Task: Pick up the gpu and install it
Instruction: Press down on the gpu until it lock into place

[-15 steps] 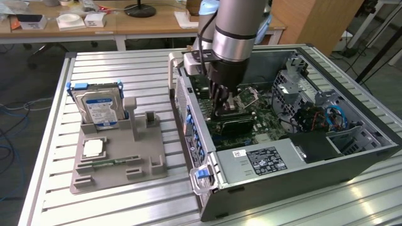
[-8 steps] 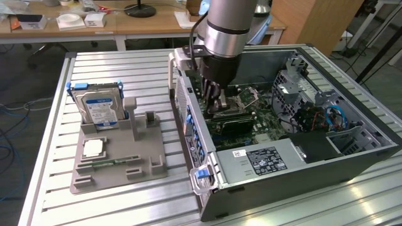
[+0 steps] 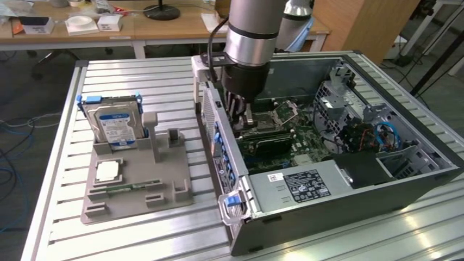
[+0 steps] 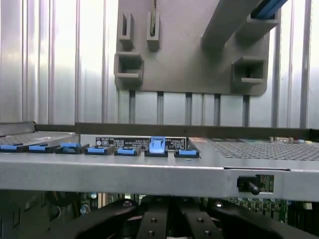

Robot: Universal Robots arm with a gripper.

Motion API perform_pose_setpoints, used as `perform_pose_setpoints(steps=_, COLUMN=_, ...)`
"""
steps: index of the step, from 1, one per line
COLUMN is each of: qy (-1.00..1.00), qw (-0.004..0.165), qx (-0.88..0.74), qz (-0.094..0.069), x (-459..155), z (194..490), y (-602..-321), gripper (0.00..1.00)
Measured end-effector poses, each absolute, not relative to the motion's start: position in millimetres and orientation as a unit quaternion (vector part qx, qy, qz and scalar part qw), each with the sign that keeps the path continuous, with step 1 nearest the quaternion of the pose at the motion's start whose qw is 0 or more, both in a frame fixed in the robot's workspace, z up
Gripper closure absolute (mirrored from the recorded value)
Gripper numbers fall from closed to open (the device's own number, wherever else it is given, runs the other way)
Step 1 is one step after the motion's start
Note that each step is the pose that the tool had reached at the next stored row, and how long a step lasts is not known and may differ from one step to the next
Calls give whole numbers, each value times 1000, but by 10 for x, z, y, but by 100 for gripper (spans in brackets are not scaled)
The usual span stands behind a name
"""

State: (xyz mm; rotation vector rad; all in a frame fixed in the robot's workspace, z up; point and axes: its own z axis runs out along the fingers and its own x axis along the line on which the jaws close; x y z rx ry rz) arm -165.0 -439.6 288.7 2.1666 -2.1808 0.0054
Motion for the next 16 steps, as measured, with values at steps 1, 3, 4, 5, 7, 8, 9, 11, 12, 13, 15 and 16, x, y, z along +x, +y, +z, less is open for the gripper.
perform_pose_setpoints(steps=1, qy=-709, qw=34, qx=704, qz=2, x=-1645, z=2887, y=-4396, gripper=89)
perform_pose_setpoints(steps=3, qy=-709, qw=34, qx=704, qz=1, x=-1611, z=2897, y=-4395, gripper=89)
perform_pose_setpoints(steps=4, qy=-709, qw=34, qx=704, qz=1, x=-1589, z=2914, y=-4396, gripper=89)
perform_pose_setpoints(steps=5, qy=-709, qw=33, qx=704, qz=1, x=-1572, z=2945, y=-4397, gripper=89)
perform_pose_setpoints(steps=7, qy=-709, qw=33, qx=704, qz=1, x=-1571, z=3037, y=-4403, gripper=89)
perform_pose_setpoints(steps=8, qy=-709, qw=33, qx=704, qz=1, x=-1578, z=3081, y=-4407, gripper=89)
perform_pose_setpoints(steps=9, qy=-709, qw=33, qx=704, qz=1, x=-1587, z=3098, y=-4412, gripper=89)
perform_pose_setpoints(steps=11, qy=-709, qw=33, qx=704, qz=1, x=-1602, z=3098, y=-4424, gripper=89)
perform_pose_setpoints(steps=12, qy=-710, qw=33, qx=704, qz=1, x=-1606, z=3099, y=-4437, gripper=89)
perform_pose_setpoints(steps=13, qy=-710, qw=33, qx=704, qz=1, x=-1609, z=3098, y=-4456, gripper=89)
perform_pose_setpoints(steps=15, qy=-710, qw=33, qx=703, qz=1, x=-1614, z=3098, y=-4488, gripper=89)
perform_pose_setpoints(steps=16, qy=-710, qw=33, qx=703, qz=1, x=-1625, z=3096, y=-4493, gripper=89)
